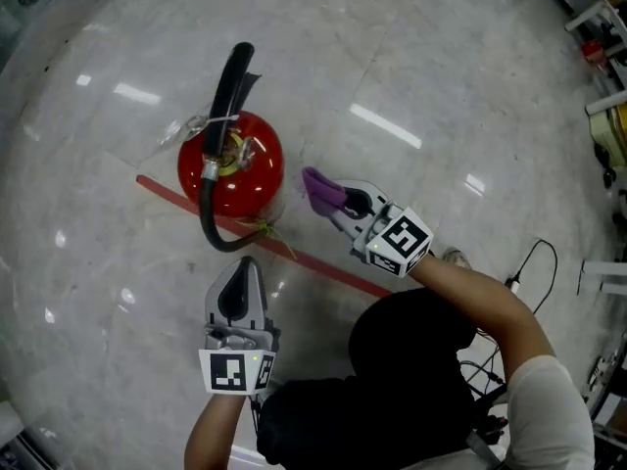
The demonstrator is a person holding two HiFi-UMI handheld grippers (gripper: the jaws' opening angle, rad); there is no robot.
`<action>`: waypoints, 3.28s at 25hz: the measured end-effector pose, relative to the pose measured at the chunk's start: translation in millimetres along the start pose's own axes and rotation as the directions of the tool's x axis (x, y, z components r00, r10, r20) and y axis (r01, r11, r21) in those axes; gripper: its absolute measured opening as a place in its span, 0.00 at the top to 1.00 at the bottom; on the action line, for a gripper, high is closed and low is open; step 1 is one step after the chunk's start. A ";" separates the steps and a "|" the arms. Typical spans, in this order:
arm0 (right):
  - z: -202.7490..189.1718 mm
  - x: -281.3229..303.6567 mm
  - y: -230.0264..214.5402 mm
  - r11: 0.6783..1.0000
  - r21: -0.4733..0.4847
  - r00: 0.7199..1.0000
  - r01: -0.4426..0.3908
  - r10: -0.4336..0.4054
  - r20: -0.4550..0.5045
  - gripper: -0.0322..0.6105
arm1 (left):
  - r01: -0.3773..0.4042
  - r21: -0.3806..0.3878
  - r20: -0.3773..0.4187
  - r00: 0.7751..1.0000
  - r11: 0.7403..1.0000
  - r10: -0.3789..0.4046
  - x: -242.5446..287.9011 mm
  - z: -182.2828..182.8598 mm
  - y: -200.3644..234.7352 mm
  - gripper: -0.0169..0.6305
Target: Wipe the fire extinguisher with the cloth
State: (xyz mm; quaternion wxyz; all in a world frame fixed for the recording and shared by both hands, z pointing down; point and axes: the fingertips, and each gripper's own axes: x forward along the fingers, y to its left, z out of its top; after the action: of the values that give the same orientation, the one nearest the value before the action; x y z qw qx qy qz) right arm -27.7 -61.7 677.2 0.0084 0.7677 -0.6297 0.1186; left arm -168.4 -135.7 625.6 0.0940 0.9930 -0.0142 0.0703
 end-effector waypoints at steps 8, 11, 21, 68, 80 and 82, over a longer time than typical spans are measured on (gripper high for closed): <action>-5.3 -17.6 -7.0 0.974 0.093 0.978 0.206 -0.202 -0.050 0.86 | 0.069 -0.014 0.010 0.998 0.998 -0.069 -16.0 10.0 17.3 0.97; -50.0 -6.0 -13.0 0.959 0.154 0.971 0.239 -0.235 -0.047 0.86 | 0.071 0.032 0.057 0.996 0.997 -0.073 -6.1 5.7 12.6 0.96; -143.3 51.5 7.3 0.927 0.305 0.975 0.219 -0.194 -0.109 0.86 | 0.030 0.045 -0.002 1.000 0.999 -0.029 -22.5 -20.9 12.0 0.97; 77.0 16.6 68.8 0.881 0.460 0.939 -0.108 -0.062 0.338 0.86 | 0.077 0.035 0.080 0.994 0.996 -0.079 -31.9 1.1 0.4 0.97; 122.9 7.7 85.5 0.933 0.336 0.936 -0.127 0.001 0.353 0.86 | 0.056 0.029 0.083 0.995 0.998 -0.058 -29.7 4.5 1.5 0.96; 133.5 7.3 100.5 0.972 0.200 0.939 -0.127 0.052 0.340 0.86 | 0.038 0.037 0.078 0.996 0.999 -0.041 -29.2 7.1 3.1 0.97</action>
State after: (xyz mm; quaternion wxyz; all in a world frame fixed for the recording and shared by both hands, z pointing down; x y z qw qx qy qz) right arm -100.8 -111.2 535.1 -0.1881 0.7433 -0.6395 0.0563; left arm -196.4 -139.6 615.1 0.0770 0.9966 0.0030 0.0295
